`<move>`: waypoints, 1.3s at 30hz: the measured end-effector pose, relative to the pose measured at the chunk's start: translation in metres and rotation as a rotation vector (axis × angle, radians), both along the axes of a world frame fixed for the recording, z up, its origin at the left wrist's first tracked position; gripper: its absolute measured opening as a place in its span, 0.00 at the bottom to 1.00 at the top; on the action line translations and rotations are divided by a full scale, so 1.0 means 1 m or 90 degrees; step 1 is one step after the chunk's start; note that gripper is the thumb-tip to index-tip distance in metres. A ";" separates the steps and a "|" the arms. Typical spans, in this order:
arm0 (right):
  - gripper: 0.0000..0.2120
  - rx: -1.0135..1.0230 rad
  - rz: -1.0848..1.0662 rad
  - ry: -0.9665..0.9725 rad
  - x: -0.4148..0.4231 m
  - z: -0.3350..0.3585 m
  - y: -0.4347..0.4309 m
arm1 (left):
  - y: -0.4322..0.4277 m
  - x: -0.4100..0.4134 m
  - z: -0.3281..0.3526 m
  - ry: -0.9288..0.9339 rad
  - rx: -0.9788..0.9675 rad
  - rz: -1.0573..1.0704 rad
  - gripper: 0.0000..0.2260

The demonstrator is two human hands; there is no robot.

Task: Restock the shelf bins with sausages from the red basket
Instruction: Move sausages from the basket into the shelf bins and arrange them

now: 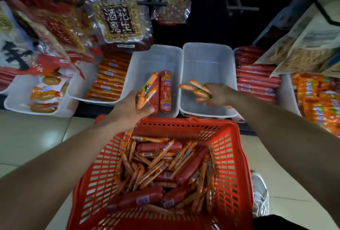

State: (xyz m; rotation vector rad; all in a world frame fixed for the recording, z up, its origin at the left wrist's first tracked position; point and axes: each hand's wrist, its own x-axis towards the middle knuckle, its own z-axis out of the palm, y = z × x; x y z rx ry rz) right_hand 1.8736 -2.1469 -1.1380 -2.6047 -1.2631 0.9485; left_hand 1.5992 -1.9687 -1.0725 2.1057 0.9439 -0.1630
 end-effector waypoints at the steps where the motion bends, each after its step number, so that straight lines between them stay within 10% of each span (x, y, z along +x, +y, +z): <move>1: 0.19 -0.022 0.011 -0.010 0.000 -0.007 -0.001 | 0.001 0.001 -0.005 0.001 0.004 0.006 0.18; 11: 0.24 -0.156 0.106 -0.040 -0.001 -0.021 0.008 | 0.002 0.004 -0.015 -0.008 0.031 0.049 0.16; 17: 0.21 -0.014 0.042 0.069 -0.007 -0.019 0.012 | 0.000 0.006 -0.018 0.001 0.030 0.043 0.17; 26: 0.12 -0.277 0.127 -0.156 -0.012 -0.005 0.002 | 0.000 0.007 -0.018 -0.027 0.037 0.031 0.17; 30: 0.14 -0.091 0.101 -0.024 -0.005 0.004 -0.006 | -0.001 0.018 -0.008 -0.028 0.071 -0.011 0.15; 39: 0.11 0.166 -0.080 -0.133 0.011 0.026 -0.078 | -0.025 0.132 0.002 -0.015 0.146 -0.181 0.18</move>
